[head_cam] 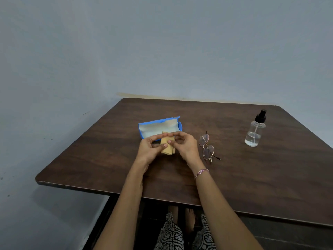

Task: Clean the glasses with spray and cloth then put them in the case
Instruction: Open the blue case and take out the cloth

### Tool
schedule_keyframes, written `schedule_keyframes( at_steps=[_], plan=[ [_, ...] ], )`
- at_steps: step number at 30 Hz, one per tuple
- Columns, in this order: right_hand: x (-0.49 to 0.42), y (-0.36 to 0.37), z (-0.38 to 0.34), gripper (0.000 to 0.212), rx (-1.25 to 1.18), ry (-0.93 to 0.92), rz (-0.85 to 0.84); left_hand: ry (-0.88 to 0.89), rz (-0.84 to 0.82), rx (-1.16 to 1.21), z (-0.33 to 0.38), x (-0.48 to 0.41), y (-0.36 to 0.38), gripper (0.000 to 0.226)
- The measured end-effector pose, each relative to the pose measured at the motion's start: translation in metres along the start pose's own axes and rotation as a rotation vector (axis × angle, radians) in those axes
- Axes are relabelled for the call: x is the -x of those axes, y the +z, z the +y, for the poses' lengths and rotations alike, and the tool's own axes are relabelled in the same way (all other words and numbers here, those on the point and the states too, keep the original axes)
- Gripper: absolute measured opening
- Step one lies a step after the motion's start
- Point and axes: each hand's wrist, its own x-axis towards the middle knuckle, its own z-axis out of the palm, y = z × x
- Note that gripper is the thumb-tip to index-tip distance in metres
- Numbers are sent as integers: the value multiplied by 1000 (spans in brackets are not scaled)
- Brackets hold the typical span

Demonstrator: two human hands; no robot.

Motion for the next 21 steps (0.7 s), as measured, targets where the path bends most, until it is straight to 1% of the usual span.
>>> schedule_keyframes(
  at_steps=[4,6,9,11,13,15,17,18,19,21],
  plan=[
    [3,-1,5,33,53,73,-23,63,123,-472,-9,-4,-1,37],
    [2,-1,7,36,117,76,-33,57,128,-573,-7,-2,0,38],
    [3,1,12,32,283,15,-53,53,114,-603,-4,0,3,40],
    [6,3,11,31,316,3,-54,44,84,-545,-5,0,2,41],
    [8,2,9,30,232,-6,-30,30,41,-369,-6,0,1,44],
    [10,-1,7,30,10,23,4,7,25,-152,-4,4,1,44],
    [14,-3,3,32,-284,109,-14,-12,20,-7,-1,6,2,41],
    [14,-4,1,33,-367,139,-33,-23,22,49,0,6,2,39],
    [15,-4,0,32,-388,147,-49,-32,27,89,2,6,2,36],
    [13,-5,0,27,-348,131,-53,-44,35,126,2,6,2,32]
  ],
)
